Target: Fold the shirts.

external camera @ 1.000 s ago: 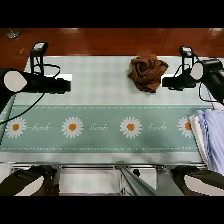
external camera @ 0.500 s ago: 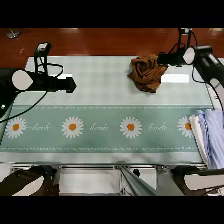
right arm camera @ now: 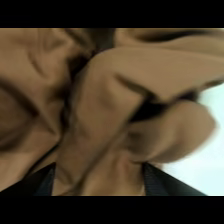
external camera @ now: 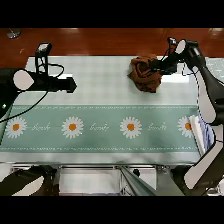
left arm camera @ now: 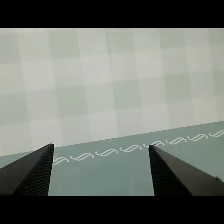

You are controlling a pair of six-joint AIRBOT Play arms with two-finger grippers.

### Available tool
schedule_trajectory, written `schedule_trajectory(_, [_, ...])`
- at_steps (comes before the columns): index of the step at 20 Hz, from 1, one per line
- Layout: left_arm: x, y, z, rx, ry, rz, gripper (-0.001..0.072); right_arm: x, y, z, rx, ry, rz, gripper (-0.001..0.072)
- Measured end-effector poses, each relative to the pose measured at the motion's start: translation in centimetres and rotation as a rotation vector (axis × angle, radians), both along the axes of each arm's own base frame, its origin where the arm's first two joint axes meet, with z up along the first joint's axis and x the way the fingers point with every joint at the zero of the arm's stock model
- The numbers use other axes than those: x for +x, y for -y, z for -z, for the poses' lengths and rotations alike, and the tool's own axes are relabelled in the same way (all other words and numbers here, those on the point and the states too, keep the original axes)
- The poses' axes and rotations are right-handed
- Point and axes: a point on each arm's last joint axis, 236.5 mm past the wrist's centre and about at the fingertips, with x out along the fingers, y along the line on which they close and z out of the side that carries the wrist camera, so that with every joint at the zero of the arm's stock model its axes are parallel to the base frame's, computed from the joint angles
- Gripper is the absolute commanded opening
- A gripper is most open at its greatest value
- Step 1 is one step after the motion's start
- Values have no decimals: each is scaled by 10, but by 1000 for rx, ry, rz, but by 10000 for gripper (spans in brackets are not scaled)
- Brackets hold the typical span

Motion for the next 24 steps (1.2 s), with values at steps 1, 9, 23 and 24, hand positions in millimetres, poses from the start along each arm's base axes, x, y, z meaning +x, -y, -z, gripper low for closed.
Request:
schedule_trajectory(1, [0, 0, 0, 0, 0, 0, 703, -3, -3, 5, 14, -20, -5, 445])
schedule_trajectory(9, [-2, -7, 0, 30, -14, 4, 702, -9, -11, -25, 69, -33, -63, 19])
schedule_trajectory(23, [-96, -18, -49, -20, 13, 0, 702, -99, -17, -412, 44, 797, -194, 18])
schedule_trajectory(24, [-101, -16, -45, -28, 9, -1, 702, -118, -23, -430, 49, 833, -218, 19])
